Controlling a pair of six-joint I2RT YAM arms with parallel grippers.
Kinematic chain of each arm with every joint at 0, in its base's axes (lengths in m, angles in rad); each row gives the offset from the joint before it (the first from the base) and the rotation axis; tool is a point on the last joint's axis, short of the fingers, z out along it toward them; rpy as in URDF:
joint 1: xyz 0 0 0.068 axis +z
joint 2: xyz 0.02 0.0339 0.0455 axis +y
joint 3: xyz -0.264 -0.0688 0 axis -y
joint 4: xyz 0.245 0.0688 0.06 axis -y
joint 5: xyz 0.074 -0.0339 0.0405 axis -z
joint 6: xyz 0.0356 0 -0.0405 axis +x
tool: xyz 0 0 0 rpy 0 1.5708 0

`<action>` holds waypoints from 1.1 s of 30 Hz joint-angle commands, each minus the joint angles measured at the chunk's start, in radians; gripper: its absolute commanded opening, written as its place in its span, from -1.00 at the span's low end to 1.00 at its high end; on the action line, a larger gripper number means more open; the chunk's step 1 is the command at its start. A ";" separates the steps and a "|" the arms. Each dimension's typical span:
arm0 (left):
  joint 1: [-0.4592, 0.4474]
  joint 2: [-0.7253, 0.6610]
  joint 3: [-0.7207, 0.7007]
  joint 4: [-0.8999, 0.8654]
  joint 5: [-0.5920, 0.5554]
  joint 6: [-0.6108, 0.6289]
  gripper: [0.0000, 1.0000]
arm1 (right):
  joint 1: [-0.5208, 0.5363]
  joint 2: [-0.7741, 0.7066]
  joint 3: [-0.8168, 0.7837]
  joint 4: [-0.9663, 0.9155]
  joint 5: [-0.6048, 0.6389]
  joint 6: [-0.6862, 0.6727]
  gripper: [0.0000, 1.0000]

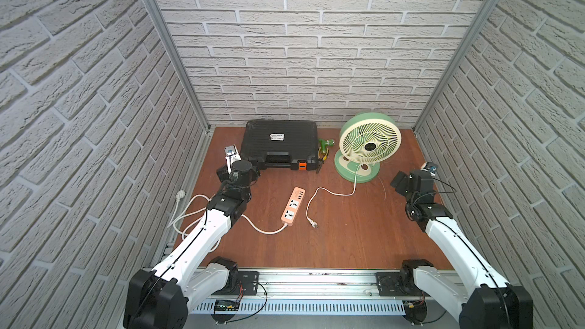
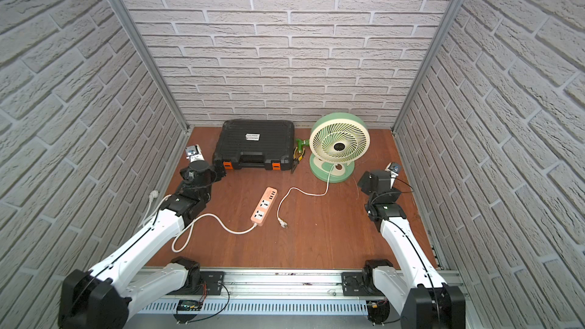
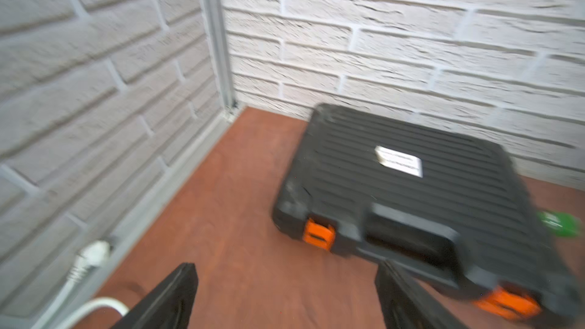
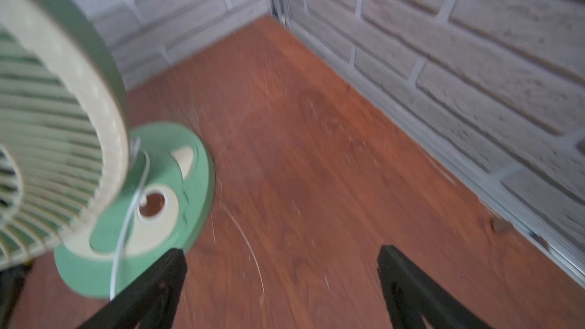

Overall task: Plug the desk fan into the power strip
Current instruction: Pick up the plug from the center of the board.

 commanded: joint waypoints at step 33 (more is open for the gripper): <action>-0.599 -0.345 -0.352 -0.248 -0.128 -0.538 0.62 | 0.960 0.713 0.333 0.010 -0.208 0.193 0.52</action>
